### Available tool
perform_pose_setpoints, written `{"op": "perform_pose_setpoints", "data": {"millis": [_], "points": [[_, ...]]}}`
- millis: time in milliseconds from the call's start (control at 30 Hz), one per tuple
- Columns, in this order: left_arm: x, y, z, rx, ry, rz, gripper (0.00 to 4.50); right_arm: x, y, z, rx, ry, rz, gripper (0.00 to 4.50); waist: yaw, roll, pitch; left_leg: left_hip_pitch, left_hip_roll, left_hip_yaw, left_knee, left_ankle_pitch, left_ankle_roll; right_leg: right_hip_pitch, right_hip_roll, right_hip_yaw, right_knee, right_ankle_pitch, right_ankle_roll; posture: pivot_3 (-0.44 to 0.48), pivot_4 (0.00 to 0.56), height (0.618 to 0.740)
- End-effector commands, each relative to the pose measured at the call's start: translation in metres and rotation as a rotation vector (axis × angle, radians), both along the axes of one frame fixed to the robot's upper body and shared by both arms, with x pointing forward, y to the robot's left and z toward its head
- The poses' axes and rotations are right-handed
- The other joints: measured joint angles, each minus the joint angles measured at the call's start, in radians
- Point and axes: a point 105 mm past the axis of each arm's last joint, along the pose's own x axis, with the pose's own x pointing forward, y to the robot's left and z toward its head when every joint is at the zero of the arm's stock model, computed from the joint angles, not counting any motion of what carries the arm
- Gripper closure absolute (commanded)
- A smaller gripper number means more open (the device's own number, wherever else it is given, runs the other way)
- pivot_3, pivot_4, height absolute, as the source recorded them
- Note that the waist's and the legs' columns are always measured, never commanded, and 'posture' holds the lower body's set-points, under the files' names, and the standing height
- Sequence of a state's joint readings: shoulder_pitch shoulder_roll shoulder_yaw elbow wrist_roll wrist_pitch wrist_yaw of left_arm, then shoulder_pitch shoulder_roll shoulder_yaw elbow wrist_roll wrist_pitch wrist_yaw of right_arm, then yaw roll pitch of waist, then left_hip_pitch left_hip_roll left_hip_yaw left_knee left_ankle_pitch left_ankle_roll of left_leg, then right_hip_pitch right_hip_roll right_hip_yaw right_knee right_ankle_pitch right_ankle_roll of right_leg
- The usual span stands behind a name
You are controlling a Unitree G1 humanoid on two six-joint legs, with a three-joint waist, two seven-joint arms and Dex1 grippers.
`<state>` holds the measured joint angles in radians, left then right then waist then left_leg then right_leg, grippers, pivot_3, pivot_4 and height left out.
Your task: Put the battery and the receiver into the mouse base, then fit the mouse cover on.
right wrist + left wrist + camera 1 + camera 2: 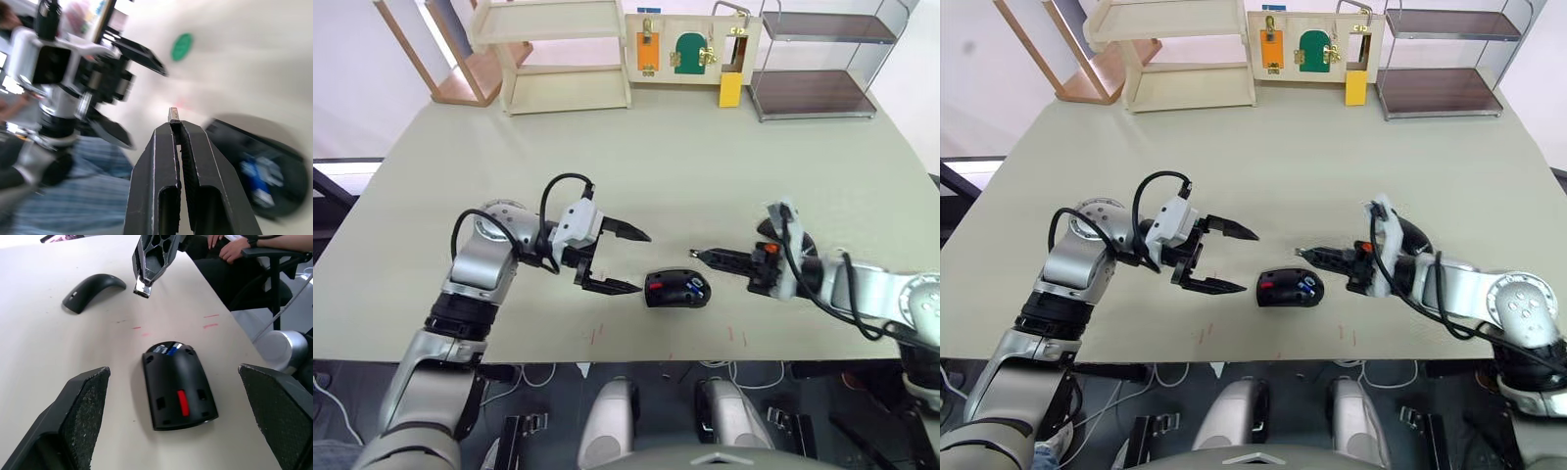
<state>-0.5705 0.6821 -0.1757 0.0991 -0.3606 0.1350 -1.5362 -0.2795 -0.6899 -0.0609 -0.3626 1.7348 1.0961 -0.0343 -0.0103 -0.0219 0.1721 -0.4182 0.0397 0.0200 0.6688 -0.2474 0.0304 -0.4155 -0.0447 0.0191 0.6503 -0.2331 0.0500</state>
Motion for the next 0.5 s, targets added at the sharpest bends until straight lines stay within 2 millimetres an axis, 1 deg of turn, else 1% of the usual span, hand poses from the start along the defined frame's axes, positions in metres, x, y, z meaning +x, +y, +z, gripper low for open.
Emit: {"op": "perform_pose_setpoints", "data": {"millis": [33, 133, 233, 300, 400, 500], "points": [[-0.007, -0.006, 0.004, -0.016, -0.009, -0.020, 0.01, -0.011, -0.013, 0.006, -0.070, -0.161, 0.027, 4.50, 0.000, 0.000, 0.000, 0.000, 0.000, 0.000, 0.000, 0.000, 0.000, 0.000, 0.000, 0.000, 0.000, 0.000, 0.000, 0.000, 0.150, 0.740], [-0.007, -0.010, 0.001, -0.018, -0.005, -0.012, 0.01, -0.018, -0.022, 0.004, -0.107, -0.279, 0.036, 4.50, -0.002, 0.000, 0.000, 0.000, 0.000, 0.000, 0.000, 0.000, 0.000, 0.000, 0.000, 0.000, 0.000, 0.000, 0.000, 0.000, 0.150, 0.740], [-0.009, -0.015, -0.001, -0.026, 0.006, -0.010, 0.01, -0.027, -0.027, 0.002, -0.124, -0.400, 0.063, 4.50, 0.000, 0.000, 0.000, 0.001, 0.000, 0.000, 0.000, 0.000, 0.000, 0.001, 0.001, 0.000, 0.000, -0.001, 0.002, 0.000, 0.150, 0.740], [-0.010, -0.019, -0.004, -0.029, 0.011, -0.011, 0.01, -0.033, -0.032, -0.005, -0.174, -0.489, 0.079, 4.50, 0.000, 0.000, 0.000, 0.001, 0.000, 0.000, 0.000, 0.000, 0.000, 0.001, 0.001, 0.000, 0.000, -0.002, 0.003, 0.000, 0.150, 0.740], [-0.011, -0.023, -0.009, -0.026, 0.012, -0.007, 0.01, -0.035, -0.036, -0.009, -0.186, -0.590, 0.073, 4.50, 0.000, 0.000, 0.000, 0.001, 0.000, 0.000, 0.000, 0.000, 0.000, 0.001, 0.000, 0.000, -0.002, -0.002, 0.003, 0.000, 0.150, 0.740], [-0.011, -0.027, -0.013, -0.021, 0.013, 0.000, 0.01, -0.039, -0.043, -0.021, -0.266, -0.679, 0.103, 4.50, 0.000, 0.000, 0.000, 0.002, 0.000, 0.001, 0.001, 0.000, 0.000, 0.002, 0.000, 0.001, -0.002, -0.002, 0.004, 0.000, 0.150, 0.740]]}}
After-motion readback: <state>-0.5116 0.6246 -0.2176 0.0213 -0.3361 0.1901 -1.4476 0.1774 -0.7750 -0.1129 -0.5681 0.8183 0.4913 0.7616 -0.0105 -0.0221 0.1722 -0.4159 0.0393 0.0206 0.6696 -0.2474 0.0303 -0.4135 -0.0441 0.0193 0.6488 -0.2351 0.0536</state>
